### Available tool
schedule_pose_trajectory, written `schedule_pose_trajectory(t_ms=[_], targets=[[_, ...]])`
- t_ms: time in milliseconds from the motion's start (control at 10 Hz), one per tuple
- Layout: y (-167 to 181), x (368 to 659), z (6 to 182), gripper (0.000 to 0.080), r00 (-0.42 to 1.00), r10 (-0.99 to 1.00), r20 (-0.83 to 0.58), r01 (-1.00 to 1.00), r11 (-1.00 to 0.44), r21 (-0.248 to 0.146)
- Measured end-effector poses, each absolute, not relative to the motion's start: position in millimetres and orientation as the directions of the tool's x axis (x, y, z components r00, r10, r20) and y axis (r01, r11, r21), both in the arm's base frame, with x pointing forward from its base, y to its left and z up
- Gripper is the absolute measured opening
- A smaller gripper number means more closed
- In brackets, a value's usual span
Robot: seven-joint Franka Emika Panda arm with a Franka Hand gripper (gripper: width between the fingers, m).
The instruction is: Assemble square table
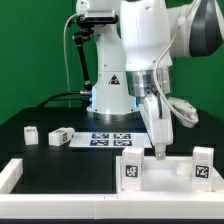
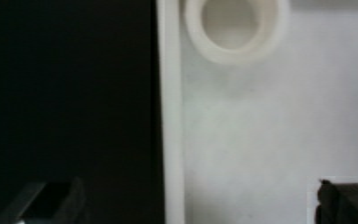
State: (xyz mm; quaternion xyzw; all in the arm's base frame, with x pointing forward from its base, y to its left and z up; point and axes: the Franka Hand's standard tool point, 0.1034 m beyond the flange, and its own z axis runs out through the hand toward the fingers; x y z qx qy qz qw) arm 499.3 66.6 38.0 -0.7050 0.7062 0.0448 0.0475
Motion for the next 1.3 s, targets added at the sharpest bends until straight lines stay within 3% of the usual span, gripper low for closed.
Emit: schedule_pose_trajectory(t_ms=[300,500,700,800,900,1000,1300], targets=[[65,488,10.8,0.0649,-0.006,-0.994,-0.112,-0.999,0.0,0.054],[64,489,9.1,0.0649,-0.006,-0.994,-0.11,-0.998,0.0,0.055],[64,489,8.4,0.0389,-0.006,-0.994,-0.109,-0.998,0.0,0.057],[64,488,8.2,0.0389,-0.006,-0.994,-0.109,-0.998,0.0,0.057],[63,488,8.1,0.0191,-0.006,-0.994,-0.109,-0.998,0.0,0.057],[63,488,8.1,0.0071,-0.006,-0.994,-0.109,-0.998,0.0,0.057],[62,493,9.9,0.0066,-0.004,-0.995,-0.101,-0.999,0.0,0.037]])
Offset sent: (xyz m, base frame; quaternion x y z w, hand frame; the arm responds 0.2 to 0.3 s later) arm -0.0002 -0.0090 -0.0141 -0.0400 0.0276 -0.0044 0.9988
